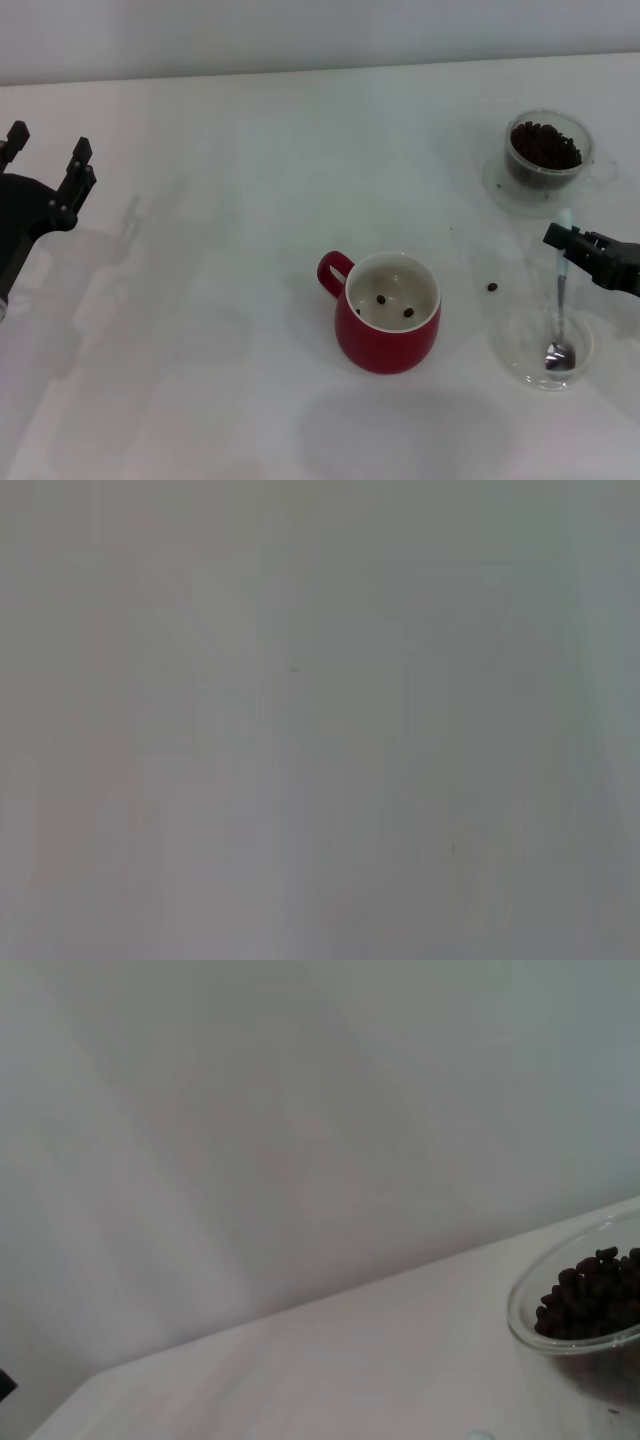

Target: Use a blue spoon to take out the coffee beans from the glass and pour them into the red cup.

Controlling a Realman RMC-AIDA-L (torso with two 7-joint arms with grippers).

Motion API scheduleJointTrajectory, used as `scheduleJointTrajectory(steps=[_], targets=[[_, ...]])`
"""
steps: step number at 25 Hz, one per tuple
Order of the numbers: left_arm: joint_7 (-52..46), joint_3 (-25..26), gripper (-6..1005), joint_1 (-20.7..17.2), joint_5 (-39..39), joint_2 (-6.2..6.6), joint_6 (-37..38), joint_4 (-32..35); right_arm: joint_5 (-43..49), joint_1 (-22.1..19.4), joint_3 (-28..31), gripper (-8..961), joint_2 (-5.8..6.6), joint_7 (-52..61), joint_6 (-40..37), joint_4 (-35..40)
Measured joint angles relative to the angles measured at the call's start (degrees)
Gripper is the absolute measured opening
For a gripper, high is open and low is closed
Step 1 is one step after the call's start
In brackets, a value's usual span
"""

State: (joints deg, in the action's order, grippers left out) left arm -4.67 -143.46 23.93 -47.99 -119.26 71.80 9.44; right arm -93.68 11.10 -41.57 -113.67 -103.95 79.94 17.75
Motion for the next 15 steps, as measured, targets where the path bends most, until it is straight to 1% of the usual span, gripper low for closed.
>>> scheduleJointTrajectory(steps=[8, 13, 15], targets=[[0.01, 0.16, 682, 0.1, -0.13, 0.0, -0.08, -0.12, 0.34, 0.28, 0.01, 203, -0.05, 0.9, -1.2, 0.0], [0.06, 0.21, 682, 0.07, -0.63, -0.01, -0.16, -0.13, 0.35, 0.51, 0.22, 251, -0.06, 0.99, -1.31, 0.0], [0.08, 0.21, 682, 0.06, -0.64, -0.01, -0.18, -0.12, 0.34, 0.67, 0.35, 251, -0.06, 1.01, -1.27, 0.0]])
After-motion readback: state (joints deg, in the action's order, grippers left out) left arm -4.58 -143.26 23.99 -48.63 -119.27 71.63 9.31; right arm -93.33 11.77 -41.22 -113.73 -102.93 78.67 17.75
